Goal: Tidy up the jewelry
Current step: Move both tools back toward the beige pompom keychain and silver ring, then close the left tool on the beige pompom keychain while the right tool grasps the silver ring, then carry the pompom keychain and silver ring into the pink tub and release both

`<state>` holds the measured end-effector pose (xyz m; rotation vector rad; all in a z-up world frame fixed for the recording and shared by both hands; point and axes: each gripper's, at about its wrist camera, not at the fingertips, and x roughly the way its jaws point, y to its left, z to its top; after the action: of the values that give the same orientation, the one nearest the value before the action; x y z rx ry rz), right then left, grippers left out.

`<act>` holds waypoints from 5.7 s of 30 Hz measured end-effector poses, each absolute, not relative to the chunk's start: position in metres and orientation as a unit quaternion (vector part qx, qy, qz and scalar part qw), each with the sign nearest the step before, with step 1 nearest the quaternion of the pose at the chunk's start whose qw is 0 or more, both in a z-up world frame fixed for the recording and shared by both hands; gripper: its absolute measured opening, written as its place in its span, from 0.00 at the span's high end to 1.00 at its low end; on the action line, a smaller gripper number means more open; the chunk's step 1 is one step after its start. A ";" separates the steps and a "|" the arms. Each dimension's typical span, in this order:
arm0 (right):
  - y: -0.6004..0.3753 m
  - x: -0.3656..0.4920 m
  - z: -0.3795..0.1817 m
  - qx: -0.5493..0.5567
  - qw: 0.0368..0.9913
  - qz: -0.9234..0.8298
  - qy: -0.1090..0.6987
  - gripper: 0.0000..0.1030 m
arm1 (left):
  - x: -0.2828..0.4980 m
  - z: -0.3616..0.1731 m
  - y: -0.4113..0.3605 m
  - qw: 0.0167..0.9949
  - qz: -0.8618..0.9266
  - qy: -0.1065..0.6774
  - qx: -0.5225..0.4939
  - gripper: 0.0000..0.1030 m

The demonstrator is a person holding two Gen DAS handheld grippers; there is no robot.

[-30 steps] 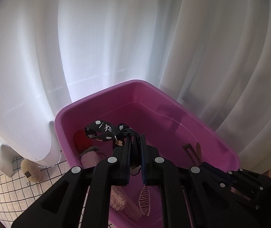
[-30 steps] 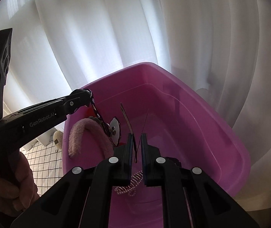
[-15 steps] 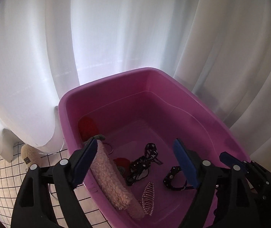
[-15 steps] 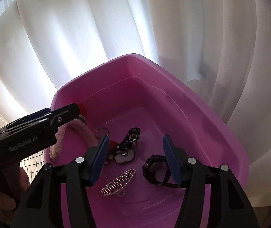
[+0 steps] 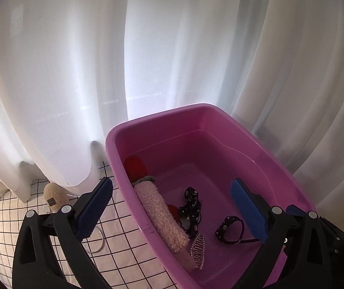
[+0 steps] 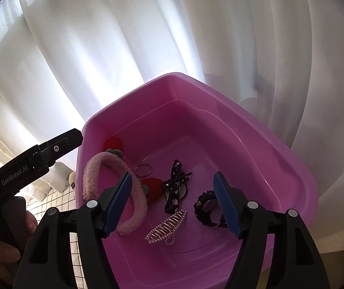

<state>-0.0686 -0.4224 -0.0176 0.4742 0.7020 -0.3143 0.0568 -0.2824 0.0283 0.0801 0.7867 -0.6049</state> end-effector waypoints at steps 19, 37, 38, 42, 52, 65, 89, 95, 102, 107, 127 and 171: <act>-0.337 -0.077 0.008 0.297 0.924 0.100 0.220 0.15 | 0.063 0.037 -0.145 0.888 -0.282 0.358 -0.062 0.06; -0.207 -0.005 -0.037 0.191 0.919 0.090 0.331 0.12 | 0.129 -0.057 -0.014 0.885 -0.173 0.432 -0.026 0.06; -0.201 0.001 -0.044 0.177 0.920 0.073 0.341 0.12 | 0.133 -0.064 -0.013 0.882 -0.173 0.437 -0.021 0.06; -0.186 0.030 -0.077 0.137 0.908 0.021 0.396 0.12 | 0.150 -0.091 -0.018 0.872 -0.182 0.454 -0.005 0.06; -0.182 0.078 -0.153 0.149 0.878 -0.042 0.453 0.12 | 0.195 -0.139 -0.048 0.858 -0.222 0.462 0.039 0.06; -0.184 0.113 -0.191 0.152 0.861 -0.111 0.473 0.12 | 0.219 -0.165 -0.084 0.848 -0.275 0.445 0.083 0.06; -0.178 0.156 -0.211 0.083 0.853 -0.159 0.490 0.08 | 0.254 -0.194 -0.121 0.831 -0.265 0.474 0.118 0.06; -0.178 0.161 -0.210 0.072 0.861 -0.148 0.481 0.08 | 0.260 -0.200 -0.130 0.831 -0.252 0.474 0.143 0.05; -0.171 0.158 -0.210 0.070 0.871 -0.155 0.461 0.08 | 0.268 -0.199 -0.141 0.832 -0.244 0.479 0.135 0.05; -0.168 0.155 -0.211 0.075 0.869 -0.160 0.462 0.08 | 0.265 -0.199 -0.139 0.840 -0.240 0.469 0.129 0.05; -0.163 0.138 -0.215 0.064 0.877 -0.135 0.457 0.31 | 0.251 -0.191 -0.127 0.850 -0.232 0.457 0.119 0.43; -0.164 0.007 -0.037 0.041 0.940 -0.058 0.333 0.31 | 0.104 -0.034 -0.039 0.900 -0.227 0.367 0.067 0.52</act>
<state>0.0069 -0.1643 -0.0369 0.0845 0.6794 -0.1175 0.1040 -0.0386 -0.0344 0.1396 0.7586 -0.4696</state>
